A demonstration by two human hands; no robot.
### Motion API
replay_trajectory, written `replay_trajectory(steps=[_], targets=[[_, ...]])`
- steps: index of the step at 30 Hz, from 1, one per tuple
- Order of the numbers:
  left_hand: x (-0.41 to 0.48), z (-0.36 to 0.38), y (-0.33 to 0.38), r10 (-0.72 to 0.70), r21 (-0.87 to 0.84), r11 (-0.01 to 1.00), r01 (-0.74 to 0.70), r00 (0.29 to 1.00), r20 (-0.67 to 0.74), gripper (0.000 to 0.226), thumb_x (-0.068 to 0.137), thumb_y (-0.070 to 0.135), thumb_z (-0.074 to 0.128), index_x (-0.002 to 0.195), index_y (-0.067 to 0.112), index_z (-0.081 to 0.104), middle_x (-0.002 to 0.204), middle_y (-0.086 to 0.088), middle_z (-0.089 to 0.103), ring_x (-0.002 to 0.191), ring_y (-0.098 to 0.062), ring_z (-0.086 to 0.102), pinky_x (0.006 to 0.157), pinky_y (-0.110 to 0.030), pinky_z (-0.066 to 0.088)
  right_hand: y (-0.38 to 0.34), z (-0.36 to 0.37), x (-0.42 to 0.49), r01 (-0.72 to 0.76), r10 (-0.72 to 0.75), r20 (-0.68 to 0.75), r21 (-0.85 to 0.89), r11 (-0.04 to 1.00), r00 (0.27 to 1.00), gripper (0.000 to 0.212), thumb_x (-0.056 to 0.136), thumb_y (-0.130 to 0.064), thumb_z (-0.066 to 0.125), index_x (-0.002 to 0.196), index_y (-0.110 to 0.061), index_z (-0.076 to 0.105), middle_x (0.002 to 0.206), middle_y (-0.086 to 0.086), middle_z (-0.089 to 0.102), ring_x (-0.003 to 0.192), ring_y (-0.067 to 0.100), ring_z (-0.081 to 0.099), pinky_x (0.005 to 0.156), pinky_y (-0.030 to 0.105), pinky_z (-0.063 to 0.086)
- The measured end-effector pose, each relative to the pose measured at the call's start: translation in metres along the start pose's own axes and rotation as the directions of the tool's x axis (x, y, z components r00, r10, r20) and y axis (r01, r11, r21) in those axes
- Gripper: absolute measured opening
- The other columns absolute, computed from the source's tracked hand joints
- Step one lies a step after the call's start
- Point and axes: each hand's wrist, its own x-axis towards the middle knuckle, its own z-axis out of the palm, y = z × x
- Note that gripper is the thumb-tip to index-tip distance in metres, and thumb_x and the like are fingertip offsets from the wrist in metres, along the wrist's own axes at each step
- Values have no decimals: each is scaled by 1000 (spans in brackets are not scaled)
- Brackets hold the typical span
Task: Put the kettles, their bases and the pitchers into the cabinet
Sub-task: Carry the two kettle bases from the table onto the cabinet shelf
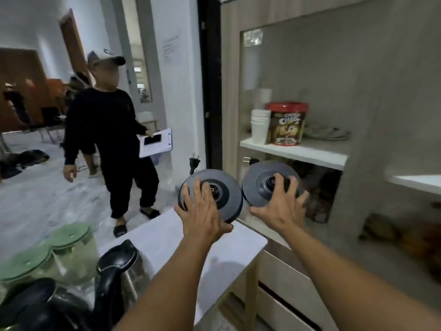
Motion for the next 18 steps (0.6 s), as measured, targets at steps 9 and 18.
replay_trajectory(steps=[9,18], targets=[[-61,-67,142,388,-170,908,-383,922,-4,120,57,56,82,147,23,10,158,-2,1,147,-35,-3,113,-66,15,83,-191,-94,-330,268,-368,-119,936,891,105,64,-59,78,147,-31,20,159,11,7,140,51,15,113,59,29],[-102,-44,334,664,-274,725,-632,747,32,122,61,57,81,149,23,4,159,-6,-2,148,-35,-8,113,-67,15,229,-310,-121,-571,456,-500,-96,815,736,112,64,-62,78,152,-31,14,161,9,3,140,50,15,111,58,35]])
